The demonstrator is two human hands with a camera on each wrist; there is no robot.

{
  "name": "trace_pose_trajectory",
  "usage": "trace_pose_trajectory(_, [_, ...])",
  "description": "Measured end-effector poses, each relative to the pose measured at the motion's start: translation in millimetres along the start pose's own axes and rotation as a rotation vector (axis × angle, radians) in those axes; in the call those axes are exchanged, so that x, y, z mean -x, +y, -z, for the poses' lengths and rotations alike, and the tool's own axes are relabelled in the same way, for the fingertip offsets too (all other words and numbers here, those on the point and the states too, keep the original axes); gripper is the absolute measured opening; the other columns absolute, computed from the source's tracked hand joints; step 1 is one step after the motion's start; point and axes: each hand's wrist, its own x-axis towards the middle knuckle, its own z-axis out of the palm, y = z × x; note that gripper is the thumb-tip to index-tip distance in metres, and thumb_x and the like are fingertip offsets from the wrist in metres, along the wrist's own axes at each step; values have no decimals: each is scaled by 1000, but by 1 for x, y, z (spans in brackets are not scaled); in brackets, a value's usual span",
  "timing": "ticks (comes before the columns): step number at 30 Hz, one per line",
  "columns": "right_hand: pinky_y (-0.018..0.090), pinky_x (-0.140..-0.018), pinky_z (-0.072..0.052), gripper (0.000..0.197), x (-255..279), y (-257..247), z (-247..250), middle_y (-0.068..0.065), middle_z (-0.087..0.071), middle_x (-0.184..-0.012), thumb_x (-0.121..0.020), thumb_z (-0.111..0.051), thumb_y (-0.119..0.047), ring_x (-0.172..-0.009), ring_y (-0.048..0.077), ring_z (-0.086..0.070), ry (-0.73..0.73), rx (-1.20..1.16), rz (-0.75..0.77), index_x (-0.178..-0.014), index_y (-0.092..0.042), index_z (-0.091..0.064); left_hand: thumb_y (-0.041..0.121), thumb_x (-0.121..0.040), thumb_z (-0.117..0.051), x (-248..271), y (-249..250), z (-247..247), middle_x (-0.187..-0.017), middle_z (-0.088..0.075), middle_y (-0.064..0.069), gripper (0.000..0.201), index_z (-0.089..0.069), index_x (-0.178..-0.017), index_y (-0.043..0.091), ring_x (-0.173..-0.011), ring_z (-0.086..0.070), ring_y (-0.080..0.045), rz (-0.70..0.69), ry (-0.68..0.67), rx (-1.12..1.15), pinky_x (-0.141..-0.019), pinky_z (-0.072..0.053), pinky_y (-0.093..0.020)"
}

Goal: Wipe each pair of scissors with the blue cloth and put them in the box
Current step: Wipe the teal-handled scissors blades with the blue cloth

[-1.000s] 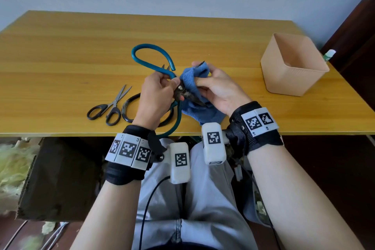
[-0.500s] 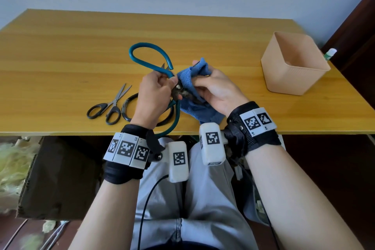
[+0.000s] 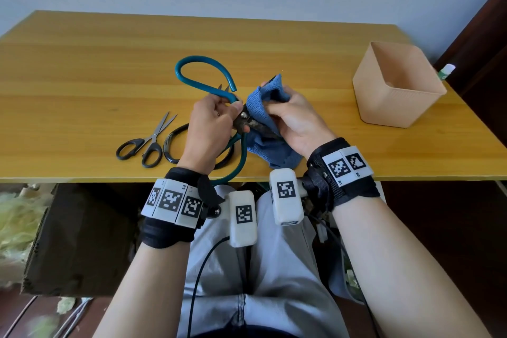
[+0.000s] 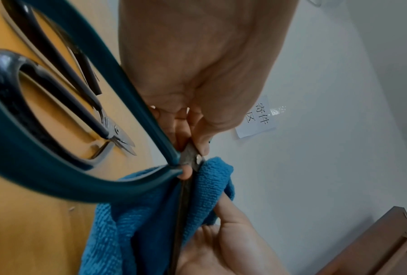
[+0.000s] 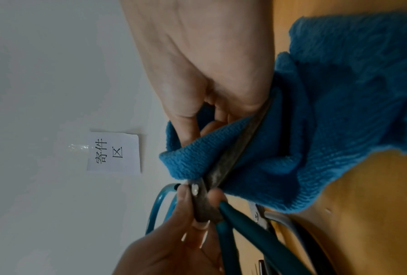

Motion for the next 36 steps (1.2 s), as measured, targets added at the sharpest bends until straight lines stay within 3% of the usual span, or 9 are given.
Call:
trace_pose_trajectory(4, [28, -74, -58, 51, 2, 0, -2, 8, -66, -113, -91, -53, 15, -94, 20, -66, -21, 4, -19, -134, -12, -52, 14, -101, -58, 0, -2, 0, -83, -57, -20, 11, -55, -94, 5, -58, -69, -14, 8, -7, -5, -67, -59, -36])
trace_pose_trajectory(8, [30, -75, -59, 48, 1, 1, -2, 14, -58, -137, -90, -54, 15, -110, 26, -63, 5, -15, -6, -133, -7, -53, 14, -101, -57, 1, -3, 1, -81, -58, -15, 10, -59, -103, 3, -59, -70, -12, 1, -14, -3, -66, -58, -31])
trace_pose_trajectory(13, [29, -71, -58, 46, 1, 0, 1, 9, -68, -104, -91, -54, 15, -85, 18, -68, -1, -6, 1, -131, -8, -55, 15, -101, -58, 1, -3, 1, -83, -57, -15, 11, -58, -103, 4, -60, -71, -14, 2, -17, -7, -67, -58, -37])
trace_pose_trajectory(16, [32, -69, -57, 40, -1, 2, 2, 13, -67, -101, -90, -55, 14, -83, 22, -68, 52, -13, 28, -128, 1, -54, 15, -101, -58, 0, -4, 1, -84, -57, -16, 8, -59, -100, 6, -61, -71, -15, -1, -13, 0, -65, -57, -33])
trace_pose_trajectory(21, [32, -68, -57, 41, -1, -1, 4, 14, -66, -100, -90, -55, 13, -82, 23, -67, 30, 0, 3, -128, -1, -53, 14, -100, -59, 1, -7, 1, -85, -54, -18, 14, -58, -104, 0, -59, -71, -16, 8, -14, 0, -69, -59, -43])
trace_pose_trajectory(26, [31, -63, -57, 37, 0, -1, 4, 10, -68, -94, -92, -56, 11, -76, 20, -68, 77, -40, 9, -126, -4, -56, 15, -100, -60, 0, -6, 1, -80, -57, -8, 22, -57, -109, -6, -60, -71, -15, 0, -8, 0, -60, -57, -28])
trace_pose_trajectory(30, [34, -69, -57, 35, 0, -2, 5, 14, -67, -99, -92, -54, 11, -83, 25, -67, 48, -47, 19, -124, -2, -56, 15, -100, -60, 0, -5, 1, -81, -58, -9, 26, -55, -109, -8, -61, -72, -17, 1, -17, -6, -68, -58, -38])
trace_pose_trajectory(33, [33, -67, -56, 29, 0, -3, 4, 9, -68, -93, -93, -56, 8, -78, 22, -66, 75, -59, 30, -118, -6, -58, 15, -100, -59, 1, -5, 2, -74, -62, 0, 28, -56, -111, -10, -63, -72, -19, 2, -14, -7, -69, -58, -36])
trace_pose_trajectory(36, [33, -68, -57, 25, 0, -3, 5, 11, -67, -93, -95, -54, 5, -78, 21, -67, 63, -93, 32, -118, -5, -57, 15, -100, -59, 1, -4, 2, -78, -59, -5, 26, -56, -111, -8, -63, -72, -20, -2, -24, -10, -76, -59, -44])
